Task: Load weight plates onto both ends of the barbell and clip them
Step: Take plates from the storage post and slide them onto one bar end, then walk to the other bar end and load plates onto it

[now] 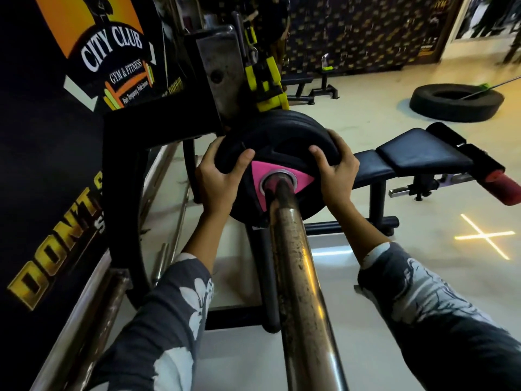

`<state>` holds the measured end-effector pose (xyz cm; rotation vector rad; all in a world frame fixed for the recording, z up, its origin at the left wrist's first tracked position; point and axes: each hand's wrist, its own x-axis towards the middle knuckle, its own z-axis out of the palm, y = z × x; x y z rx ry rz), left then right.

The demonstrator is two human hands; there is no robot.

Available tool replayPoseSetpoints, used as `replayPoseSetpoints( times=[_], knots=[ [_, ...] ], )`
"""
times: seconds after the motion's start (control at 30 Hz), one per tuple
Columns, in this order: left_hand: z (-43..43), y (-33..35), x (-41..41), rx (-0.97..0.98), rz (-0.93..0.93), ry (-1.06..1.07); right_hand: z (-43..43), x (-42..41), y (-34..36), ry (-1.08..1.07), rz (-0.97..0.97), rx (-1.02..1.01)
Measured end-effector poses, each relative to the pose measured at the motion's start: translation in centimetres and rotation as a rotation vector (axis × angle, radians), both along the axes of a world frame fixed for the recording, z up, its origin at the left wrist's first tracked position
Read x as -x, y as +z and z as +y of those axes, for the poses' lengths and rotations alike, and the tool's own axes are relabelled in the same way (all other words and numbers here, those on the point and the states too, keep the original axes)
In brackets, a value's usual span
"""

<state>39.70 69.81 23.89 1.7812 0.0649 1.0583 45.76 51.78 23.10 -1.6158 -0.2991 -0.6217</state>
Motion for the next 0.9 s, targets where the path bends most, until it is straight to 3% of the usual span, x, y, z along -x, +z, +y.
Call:
replayPoseSetpoints(
  times=[0.27, 0.37, 0.53, 0.7, 0.9],
  knots=[
    [-0.6, 0.4, 1.6, 0.041, 0.131, 0.022, -0.7, 2.1, 0.9, 0.103, 0.125, -0.025],
    [-1.2, -0.4, 4.0, -0.064, 0.174, 0.067, -1.8, 5.2, 0.2, 0.117, 0.117, -0.017],
    [-3.4, -2.4, 11.7, -0.191, 0.318, 0.042, -4.4, 13.4, -1.5, 0.197, 0.066, 0.12],
    [-7.1, -3.2, 22.1, -0.253, 0.325, 0.045, -6.8, 23.4, -3.4, 0.283, 0.009, 0.294],
    [-10.9, -3.8, 32.9, -0.291, 0.324, 0.006, -9.5, 32.8, -4.4, 0.28, 0.025, 0.271]
  ],
)
